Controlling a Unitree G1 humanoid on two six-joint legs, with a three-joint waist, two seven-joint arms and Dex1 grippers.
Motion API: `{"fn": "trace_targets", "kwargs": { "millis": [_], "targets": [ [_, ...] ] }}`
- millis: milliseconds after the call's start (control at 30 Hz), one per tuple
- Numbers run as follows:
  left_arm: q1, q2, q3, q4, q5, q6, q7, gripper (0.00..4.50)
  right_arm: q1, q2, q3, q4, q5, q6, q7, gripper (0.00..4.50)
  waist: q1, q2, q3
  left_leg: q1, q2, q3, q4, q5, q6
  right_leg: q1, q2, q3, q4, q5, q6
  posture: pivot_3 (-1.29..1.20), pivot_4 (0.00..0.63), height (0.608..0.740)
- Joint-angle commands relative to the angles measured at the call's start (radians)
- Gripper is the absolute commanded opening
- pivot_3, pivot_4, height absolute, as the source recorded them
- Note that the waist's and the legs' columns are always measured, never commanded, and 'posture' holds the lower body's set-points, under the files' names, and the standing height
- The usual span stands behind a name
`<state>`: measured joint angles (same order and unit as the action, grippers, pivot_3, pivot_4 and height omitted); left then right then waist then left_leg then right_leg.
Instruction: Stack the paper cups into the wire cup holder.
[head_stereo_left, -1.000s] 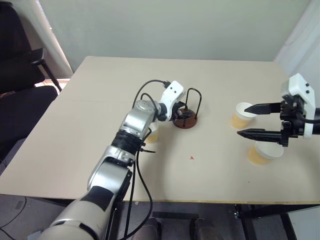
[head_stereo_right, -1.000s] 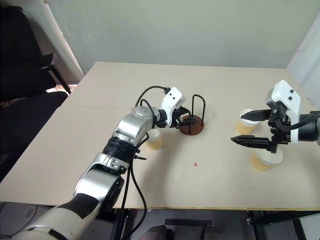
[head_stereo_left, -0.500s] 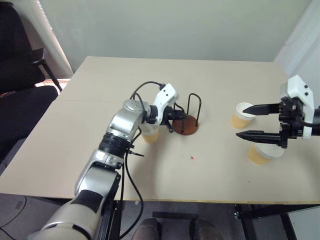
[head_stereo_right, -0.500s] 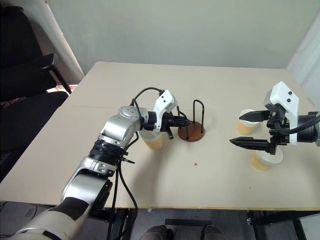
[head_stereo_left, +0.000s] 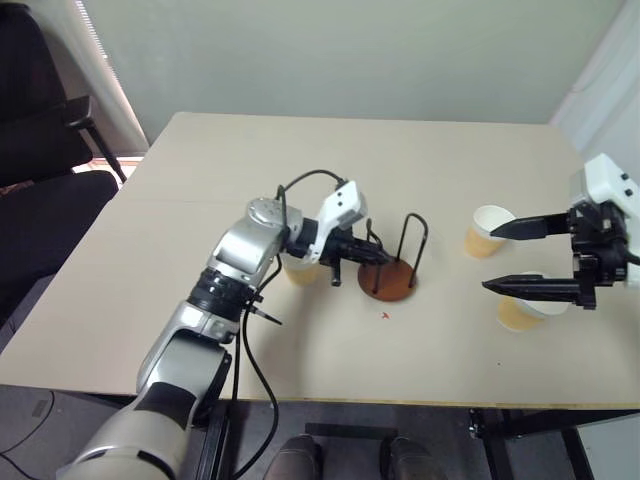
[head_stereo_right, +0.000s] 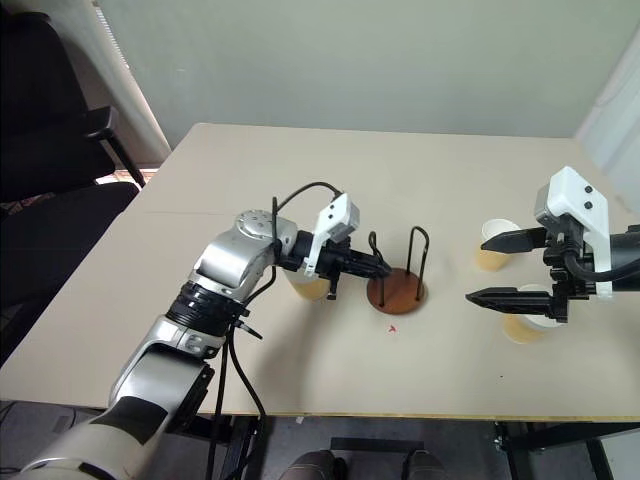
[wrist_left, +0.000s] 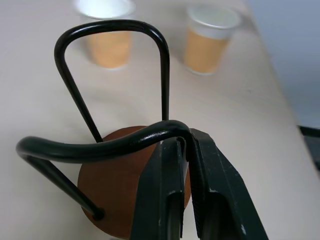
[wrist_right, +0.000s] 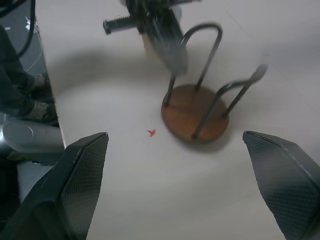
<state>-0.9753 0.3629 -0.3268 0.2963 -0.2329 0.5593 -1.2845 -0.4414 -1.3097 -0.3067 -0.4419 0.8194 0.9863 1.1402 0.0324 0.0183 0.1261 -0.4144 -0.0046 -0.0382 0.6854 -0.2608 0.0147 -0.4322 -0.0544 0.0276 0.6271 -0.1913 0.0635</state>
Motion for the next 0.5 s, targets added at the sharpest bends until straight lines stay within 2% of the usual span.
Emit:
{"fn": "trace_targets", "kwargs": {
  "millis": [33, 233, 433, 467, 500],
  "targets": [
    [0.009, -0.023, -0.045, -0.077, 0.008, -0.039, -0.022, 0.06, 0.003, -0.033, -0.059, -0.007, -0.009, -0.02, 0.008, 4.5, 0.0, 0.0, 0.0, 0.0, 0.0, 0.0, 0.0, 0.0, 0.0, 0.0, 0.0, 0.0, 0.0, 0.0, 0.0, 0.0, 0.15, 0.74],
    [0.027, -0.049, -0.121, -0.031, 0.091, -0.158, -0.004, 0.06, 0.017, -0.038, -0.071, -0.021, 0.001, -0.018, 0.0, 4.5, 0.0, 0.0, 0.0, 0.0, 0.0, 0.0, 0.0, 0.0, 0.0, 0.0, 0.0, 0.0, 0.0, 0.0, 0.001, 0.0, 0.15, 0.74],
    [0.038, -0.018, -0.159, -0.009, 0.172, -0.269, 0.005, 0.06, 0.026, -0.032, -0.072, -0.028, 0.005, -0.021, -0.01, 4.5, 0.0, 0.0, 0.0, 0.003, 0.0, 0.0, 0.002, 0.0, 0.002, 0.004, 0.0, 0.0, 0.0, 0.001, 0.002, 0.0, 0.15, 0.74],
    [0.038, -0.008, -0.165, -0.013, 0.181, -0.281, -0.003, 0.6, 0.025, -0.032, -0.067, -0.027, 0.003, -0.024, -0.01, 4.5, -0.001, 0.0, 0.0, 0.004, 0.0, 0.0, 0.002, 0.0, 0.002, 0.006, 0.0, 0.0, 0.0, 0.001, 0.002, 0.0, 0.15, 0.74],
    [0.038, 0.003, -0.16, -0.022, 0.182, -0.289, -0.008, 0.85, 0.02, -0.031, -0.06, -0.023, 0.001, -0.029, -0.009, 4.5, -0.002, 0.001, 0.0, 0.006, 0.0, 0.0, 0.002, 0.0, 0.003, 0.007, 0.0, 0.0, 0.0, 0.001, 0.002, 0.0, 0.15, 0.74]
  ]
}}
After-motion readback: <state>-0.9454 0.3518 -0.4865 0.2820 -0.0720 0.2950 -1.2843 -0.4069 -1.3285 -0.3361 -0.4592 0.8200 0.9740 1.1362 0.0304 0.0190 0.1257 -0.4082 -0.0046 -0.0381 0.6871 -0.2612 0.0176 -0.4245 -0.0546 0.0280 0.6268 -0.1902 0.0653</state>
